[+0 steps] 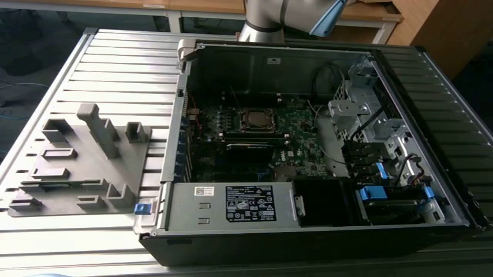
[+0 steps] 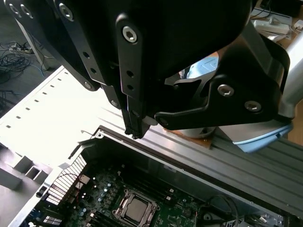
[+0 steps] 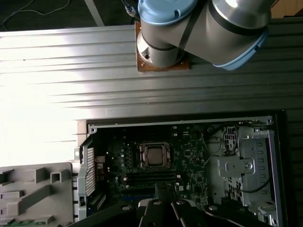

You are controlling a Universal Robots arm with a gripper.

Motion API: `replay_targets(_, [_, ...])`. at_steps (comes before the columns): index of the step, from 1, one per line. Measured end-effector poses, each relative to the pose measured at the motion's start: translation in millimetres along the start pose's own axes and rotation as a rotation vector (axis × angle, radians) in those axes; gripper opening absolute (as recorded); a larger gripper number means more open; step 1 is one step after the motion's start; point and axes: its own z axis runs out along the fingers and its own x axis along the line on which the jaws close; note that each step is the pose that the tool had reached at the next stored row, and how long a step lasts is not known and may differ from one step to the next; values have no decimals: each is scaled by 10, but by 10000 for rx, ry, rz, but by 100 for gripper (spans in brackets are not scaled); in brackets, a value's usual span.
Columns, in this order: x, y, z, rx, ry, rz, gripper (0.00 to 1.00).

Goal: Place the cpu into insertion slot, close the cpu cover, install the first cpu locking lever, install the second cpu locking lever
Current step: 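Install the first cpu locking lever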

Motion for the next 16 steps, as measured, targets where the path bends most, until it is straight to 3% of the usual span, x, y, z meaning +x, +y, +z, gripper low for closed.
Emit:
replay_targets(4, [2,-6,47,-1,-2,0,11])
replay_targets(16, [1,-5,48,3,0,0,11])
